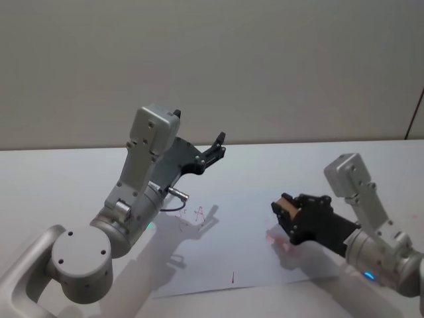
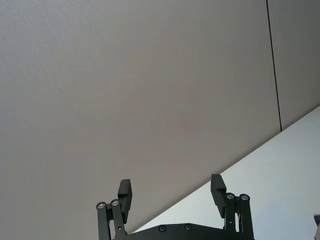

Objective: Use the one hand to pick up the stamp and affix it onto the A4 paper.

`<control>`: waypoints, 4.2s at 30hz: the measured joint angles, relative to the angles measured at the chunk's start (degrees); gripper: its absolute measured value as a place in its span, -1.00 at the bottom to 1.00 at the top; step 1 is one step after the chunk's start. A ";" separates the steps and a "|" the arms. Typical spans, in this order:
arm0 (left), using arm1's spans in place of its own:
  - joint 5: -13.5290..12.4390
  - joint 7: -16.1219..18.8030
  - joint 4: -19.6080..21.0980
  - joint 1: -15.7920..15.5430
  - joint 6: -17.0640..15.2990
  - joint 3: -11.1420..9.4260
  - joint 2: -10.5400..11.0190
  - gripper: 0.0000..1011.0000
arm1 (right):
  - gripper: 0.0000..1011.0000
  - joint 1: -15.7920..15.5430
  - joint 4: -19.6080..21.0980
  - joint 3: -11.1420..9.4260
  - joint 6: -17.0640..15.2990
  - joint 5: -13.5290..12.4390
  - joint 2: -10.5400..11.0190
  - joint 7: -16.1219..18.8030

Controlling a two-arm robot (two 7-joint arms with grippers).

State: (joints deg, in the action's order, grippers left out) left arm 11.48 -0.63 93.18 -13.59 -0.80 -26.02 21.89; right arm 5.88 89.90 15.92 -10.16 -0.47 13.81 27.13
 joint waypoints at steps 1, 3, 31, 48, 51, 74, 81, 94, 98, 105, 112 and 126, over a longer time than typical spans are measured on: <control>0.00 0.00 0.00 0.00 0.00 0.00 0.00 0.98 | -0.57 0.17 -0.43 0.11 -0.12 0.10 -0.10 0.27; 0.00 0.00 0.00 0.00 0.00 0.00 0.00 0.98 | -0.57 0.64 -1.74 0.43 -0.59 0.64 -0.35 1.24; 0.00 0.00 0.00 0.00 0.00 0.00 0.00 0.98 | -0.57 2.58 -7.53 2.05 -2.46 2.84 -1.35 3.41; 0.00 0.01 0.00 0.00 0.00 0.00 0.00 0.98 | -0.57 1.84 -0.66 0.85 -0.41 -0.08 -0.39 -1.95; 0.00 0.00 0.00 0.00 0.00 0.00 0.00 0.98 | -0.57 0.88 2.72 0.10 -0.37 -1.40 0.39 -4.56; 0.00 0.00 0.00 0.00 0.00 0.00 0.00 0.98 | -0.57 -13.25 17.49 -4.86 -4.37 -8.97 9.30 -17.76; 0.00 0.00 0.00 0.00 0.00 0.00 0.00 0.98 | -0.57 -15.67 18.56 -5.69 -4.72 -9.39 10.89 -19.39; 0.00 0.00 0.00 0.00 0.00 0.00 0.00 0.98 | -0.57 -18.90 19.22 -6.77 -5.49 -9.50 12.78 -21.14; 0.00 0.00 0.00 0.00 0.00 0.00 0.00 0.98 | -0.57 -19.68 19.23 -6.98 -5.76 -9.51 13.07 -21.51; 0.00 0.00 0.00 0.00 0.00 0.00 0.00 0.98 | -0.57 -20.27 18.68 -7.13 -6.04 -9.16 13.22 -21.82; 0.00 0.01 0.00 0.00 0.00 0.00 0.00 0.98 | -0.57 -19.50 17.15 -7.01 -6.12 -8.13 12.72 -21.39; 0.00 0.00 0.00 0.00 0.00 0.00 0.00 0.98 | -0.57 -15.53 12.45 -5.79 -5.90 -5.50 10.38 -17.78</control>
State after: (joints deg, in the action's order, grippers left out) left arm 11.48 -0.63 93.18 -13.59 -0.80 -26.03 21.89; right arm -9.65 102.34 10.13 -16.06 -5.97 24.19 9.35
